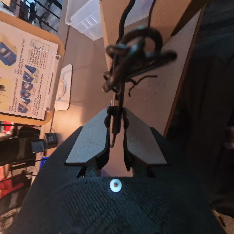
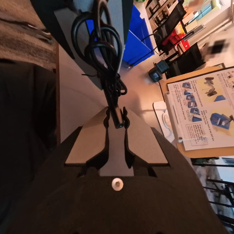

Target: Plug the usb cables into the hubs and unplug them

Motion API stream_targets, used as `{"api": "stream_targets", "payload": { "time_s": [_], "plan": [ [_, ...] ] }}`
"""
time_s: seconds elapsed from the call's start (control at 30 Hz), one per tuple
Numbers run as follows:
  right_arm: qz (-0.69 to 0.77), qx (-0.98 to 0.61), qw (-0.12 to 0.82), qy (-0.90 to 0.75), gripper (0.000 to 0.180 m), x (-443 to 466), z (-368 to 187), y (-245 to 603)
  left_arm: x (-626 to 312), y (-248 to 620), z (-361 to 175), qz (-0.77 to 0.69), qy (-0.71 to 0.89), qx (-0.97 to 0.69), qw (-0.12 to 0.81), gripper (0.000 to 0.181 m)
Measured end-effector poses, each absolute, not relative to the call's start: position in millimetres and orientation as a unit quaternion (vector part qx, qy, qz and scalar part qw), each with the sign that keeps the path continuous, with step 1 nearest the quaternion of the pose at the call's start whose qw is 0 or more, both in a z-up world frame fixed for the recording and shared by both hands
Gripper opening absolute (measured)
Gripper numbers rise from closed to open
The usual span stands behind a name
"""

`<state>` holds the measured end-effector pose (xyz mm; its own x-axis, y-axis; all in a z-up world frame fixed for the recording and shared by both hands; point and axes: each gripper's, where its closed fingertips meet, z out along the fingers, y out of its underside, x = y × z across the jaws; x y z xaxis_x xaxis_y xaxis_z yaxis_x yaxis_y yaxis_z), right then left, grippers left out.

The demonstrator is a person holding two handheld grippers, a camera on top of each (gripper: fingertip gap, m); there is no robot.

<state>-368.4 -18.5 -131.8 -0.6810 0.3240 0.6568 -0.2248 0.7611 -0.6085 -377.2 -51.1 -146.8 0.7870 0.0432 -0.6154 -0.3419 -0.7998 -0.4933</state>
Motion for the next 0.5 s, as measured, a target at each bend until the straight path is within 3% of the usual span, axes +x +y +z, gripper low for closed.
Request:
{"api": "stream_targets", "payload": {
  "time_s": [0.2, 0.5],
  "plan": [
    [0.248, -0.020, 0.447, -0.859, 0.019, -387, -156, -8, -366, -43, -140, 0.333, 0.121, -0.880, 0.317, 0.014],
    [0.253, -0.022, 0.450, -0.856, 0.018, -393, -162, -11, -373, -45, -145, 0.325, 0.122, -0.880, 0.324, 0.013]
  ]
}}
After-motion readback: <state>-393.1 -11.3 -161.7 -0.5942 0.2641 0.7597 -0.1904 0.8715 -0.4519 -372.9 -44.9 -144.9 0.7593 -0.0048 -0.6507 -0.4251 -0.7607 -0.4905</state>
